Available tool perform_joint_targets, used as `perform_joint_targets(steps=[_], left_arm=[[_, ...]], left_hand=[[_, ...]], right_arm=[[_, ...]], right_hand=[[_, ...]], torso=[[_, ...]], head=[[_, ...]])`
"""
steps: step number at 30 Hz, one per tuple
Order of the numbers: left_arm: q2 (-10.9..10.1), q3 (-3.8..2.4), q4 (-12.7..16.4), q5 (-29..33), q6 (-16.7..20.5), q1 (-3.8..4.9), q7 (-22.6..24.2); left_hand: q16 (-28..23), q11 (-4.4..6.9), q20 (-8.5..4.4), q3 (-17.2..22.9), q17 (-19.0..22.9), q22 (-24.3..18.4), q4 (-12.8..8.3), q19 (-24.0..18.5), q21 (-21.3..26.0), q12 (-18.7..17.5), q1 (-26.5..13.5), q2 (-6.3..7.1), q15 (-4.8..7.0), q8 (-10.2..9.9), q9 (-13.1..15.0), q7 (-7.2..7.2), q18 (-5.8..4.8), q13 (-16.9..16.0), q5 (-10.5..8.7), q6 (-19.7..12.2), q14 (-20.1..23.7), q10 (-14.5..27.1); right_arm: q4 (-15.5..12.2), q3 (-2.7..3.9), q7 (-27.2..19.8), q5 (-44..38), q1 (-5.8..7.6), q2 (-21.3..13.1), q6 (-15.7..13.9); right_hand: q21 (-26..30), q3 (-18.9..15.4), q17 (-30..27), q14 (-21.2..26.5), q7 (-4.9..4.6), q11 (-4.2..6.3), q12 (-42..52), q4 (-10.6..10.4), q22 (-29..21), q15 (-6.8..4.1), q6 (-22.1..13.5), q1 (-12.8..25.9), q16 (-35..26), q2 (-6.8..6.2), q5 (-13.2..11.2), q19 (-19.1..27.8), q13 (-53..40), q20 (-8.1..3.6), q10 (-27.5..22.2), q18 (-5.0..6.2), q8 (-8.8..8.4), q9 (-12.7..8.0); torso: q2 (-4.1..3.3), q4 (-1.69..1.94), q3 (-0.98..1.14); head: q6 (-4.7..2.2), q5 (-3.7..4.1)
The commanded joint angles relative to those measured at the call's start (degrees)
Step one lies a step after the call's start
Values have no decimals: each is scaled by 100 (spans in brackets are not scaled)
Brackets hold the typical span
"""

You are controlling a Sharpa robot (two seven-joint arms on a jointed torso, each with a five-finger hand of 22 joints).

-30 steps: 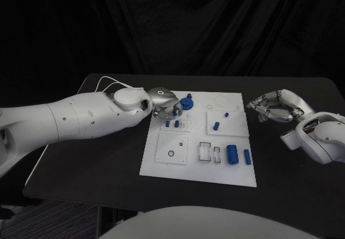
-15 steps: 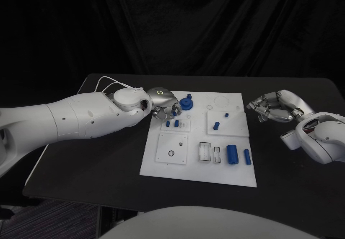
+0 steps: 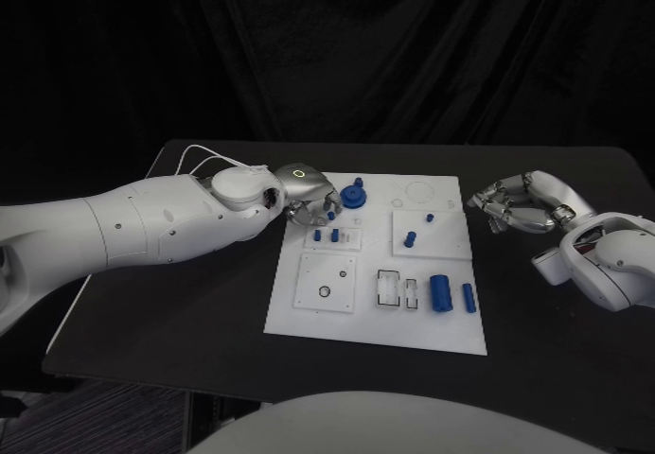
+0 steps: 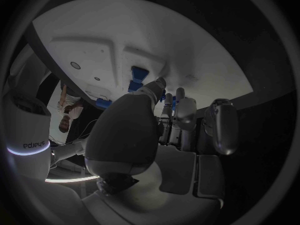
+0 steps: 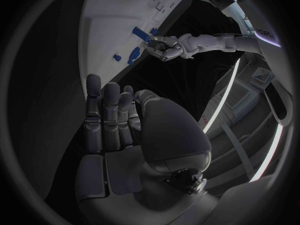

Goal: Assemble the parts on the task board

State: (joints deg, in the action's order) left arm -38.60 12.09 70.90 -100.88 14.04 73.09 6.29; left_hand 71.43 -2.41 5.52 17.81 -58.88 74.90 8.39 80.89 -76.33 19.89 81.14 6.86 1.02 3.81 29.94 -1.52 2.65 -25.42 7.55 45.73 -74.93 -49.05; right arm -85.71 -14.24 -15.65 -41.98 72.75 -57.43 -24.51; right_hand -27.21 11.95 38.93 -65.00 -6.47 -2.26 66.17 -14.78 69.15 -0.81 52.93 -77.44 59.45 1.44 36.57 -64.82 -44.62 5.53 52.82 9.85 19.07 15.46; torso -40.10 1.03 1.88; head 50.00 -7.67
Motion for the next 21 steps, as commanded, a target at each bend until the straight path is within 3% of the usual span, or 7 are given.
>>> perform_joint_targets(steps=[1,6,11,13,15,18,21], left_arm=[[-51,-2,-9,-31,273,-12,-109],[-252,-2,40,-32,708,-12,-53],[-720,-2,260,-31,1588,-11,36],[-974,-2,419,130,2005,-11,118],[-1185,-2,574,557,2312,-10,288],[-1480,-1,842,1546,2569,-10,644],[-1701,-1,1079,2939,2315,-10,1222]], left_hand=[[-24,3,2,-27,16,1056,-11,-40,42,-22,-31,22,0,-15,-10,-10,72,-12,33,-46,40,58],[4,19,4,-37,-11,1068,-23,-11,12,27,-35,42,7,23,-11,-23,63,-44,23,28,24,58],[46,63,0,-53,-34,1112,7,95,-108,161,-82,110,63,82,-13,-29,33,-107,-78,217,-38,-52],[-124,91,-1,-27,216,1034,41,-60,151,189,-68,138,87,130,-9,-48,90,-129,-180,350,106,-14],[-295,128,-1,30,435,952,75,-221,425,257,10,138,108,214,5,-83,145,-169,-203,582,269,11],[-331,109,-2,69,469,902,104,-321,606,365,80,161,106,212,-16,9,178,-224,-66,669,323,23],[-577,-9,-5,79,798,804,148,-527,952,440,106,175,32,195,-40,107,246,-273,1,723,613,171]], right_arm=[[-16,5,120,-64,-11,-15,34],[-52,5,108,-83,-10,-54,-4],[-158,6,24,-154,17,-147,-178],[-211,6,20,-178,76,-192,-231],[-260,6,37,-204,156,-229,-277],[-329,6,107,-239,344,-301,-178],[-378,6,229,-310,559,-362,114]], right_hand=[[21,43,1,10,9,-20,-29,0,6,10,32,-57,-33,14,34,-27,5,6,-23,58,38,7],[23,42,1,9,7,-22,-26,-4,8,11,36,-53,-33,9,29,-27,2,6,-19,57,42,9],[25,33,-19,19,5,-24,-38,-3,10,13,35,-49,-45,-16,22,-28,25,7,-38,57,43,10],[28,23,-13,15,5,-25,-82,8,13,14,29,-51,-42,-56,18,-29,96,7,-104,56,42,10],[30,14,-20,15,4,-25,-153,34,17,13,24,-68,-46,-112,9,-33,200,7,-203,57,42,11],[47,-5,-149,105,-11,-39,-252,88,23,24,-11,-104,-140,-217,-25,-19,321,13,-337,53,24,6],[100,-5,-323,284,-54,-91,-463,132,24,65,-58,-138,-286,-302,-27,51,557,43,-657,42,-25,-14]], torso=[[-1,1,-1],[-2,3,2],[3,3,-2],[3,-1,-7],[2,-3,-5],[2,-6,-11],[-6,-21,-14]], head=[[0,26],[0,45],[0,127],[0,139],[0,160],[0,212],[0,225]])
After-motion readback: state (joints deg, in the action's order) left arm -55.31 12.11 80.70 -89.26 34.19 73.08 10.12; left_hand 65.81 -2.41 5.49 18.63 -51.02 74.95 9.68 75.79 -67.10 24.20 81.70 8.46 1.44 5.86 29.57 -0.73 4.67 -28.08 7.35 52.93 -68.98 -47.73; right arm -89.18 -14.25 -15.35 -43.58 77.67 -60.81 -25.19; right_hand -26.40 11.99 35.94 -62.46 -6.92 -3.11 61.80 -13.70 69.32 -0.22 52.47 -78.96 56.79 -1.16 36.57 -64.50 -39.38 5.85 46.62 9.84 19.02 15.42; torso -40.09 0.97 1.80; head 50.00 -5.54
